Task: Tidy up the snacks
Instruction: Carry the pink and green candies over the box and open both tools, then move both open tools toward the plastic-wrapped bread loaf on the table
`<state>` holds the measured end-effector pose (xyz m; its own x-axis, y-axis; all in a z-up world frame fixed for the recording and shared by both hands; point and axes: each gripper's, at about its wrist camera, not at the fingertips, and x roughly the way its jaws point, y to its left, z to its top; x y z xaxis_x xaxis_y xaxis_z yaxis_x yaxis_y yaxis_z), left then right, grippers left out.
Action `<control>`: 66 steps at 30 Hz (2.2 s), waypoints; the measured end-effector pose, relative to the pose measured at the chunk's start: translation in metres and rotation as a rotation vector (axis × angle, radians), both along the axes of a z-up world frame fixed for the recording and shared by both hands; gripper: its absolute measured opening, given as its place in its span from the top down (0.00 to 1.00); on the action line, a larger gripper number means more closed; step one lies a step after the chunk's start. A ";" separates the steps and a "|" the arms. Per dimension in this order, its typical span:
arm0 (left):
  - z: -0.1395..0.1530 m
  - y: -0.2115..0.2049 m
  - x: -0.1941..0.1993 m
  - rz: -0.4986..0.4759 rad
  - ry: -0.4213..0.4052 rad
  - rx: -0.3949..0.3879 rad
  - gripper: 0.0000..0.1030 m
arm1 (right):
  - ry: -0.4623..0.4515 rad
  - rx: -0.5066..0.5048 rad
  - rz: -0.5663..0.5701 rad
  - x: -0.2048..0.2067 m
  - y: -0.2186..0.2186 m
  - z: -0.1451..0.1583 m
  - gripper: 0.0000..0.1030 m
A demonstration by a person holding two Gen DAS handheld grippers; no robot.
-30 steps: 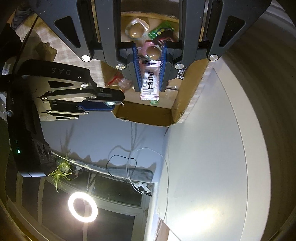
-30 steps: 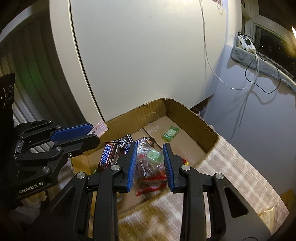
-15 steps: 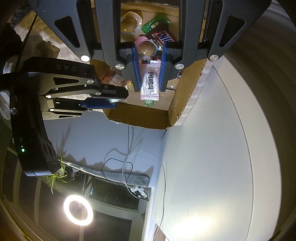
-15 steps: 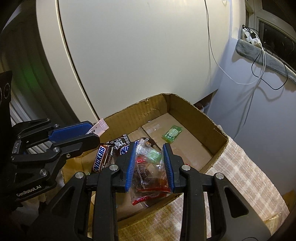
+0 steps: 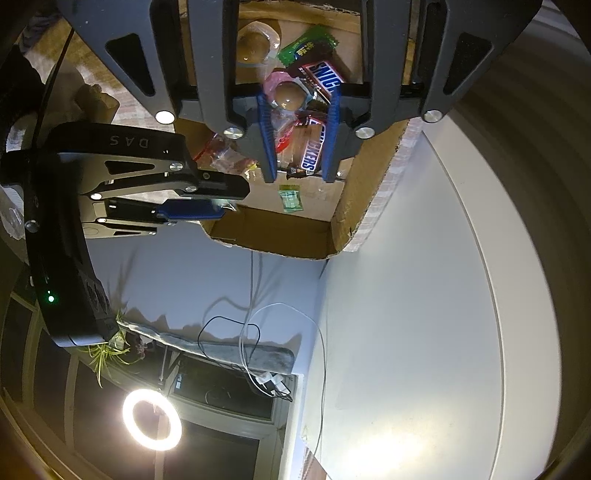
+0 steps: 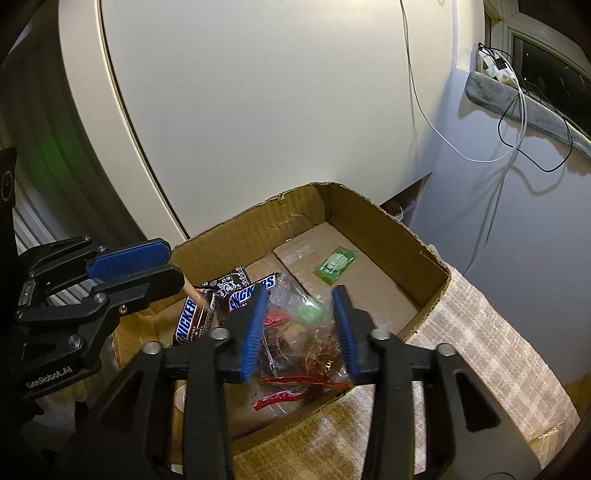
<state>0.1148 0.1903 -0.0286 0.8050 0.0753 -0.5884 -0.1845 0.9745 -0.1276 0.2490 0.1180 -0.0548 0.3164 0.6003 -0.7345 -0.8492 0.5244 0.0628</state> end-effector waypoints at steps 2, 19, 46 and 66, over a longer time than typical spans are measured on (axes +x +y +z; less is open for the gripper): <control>0.000 0.000 0.000 0.002 0.000 0.002 0.69 | -0.004 0.004 -0.005 0.000 0.000 0.001 0.48; 0.003 -0.004 -0.005 0.029 -0.001 0.026 0.24 | -0.052 0.010 -0.072 -0.002 -0.023 0.014 0.19; 0.004 -0.115 0.016 -0.169 0.007 -0.091 0.23 | 0.054 0.097 -0.374 0.033 -0.232 0.028 0.13; -0.037 -0.212 0.074 -0.324 0.145 -0.219 0.23 | 0.214 0.065 -0.412 0.090 -0.318 -0.025 0.13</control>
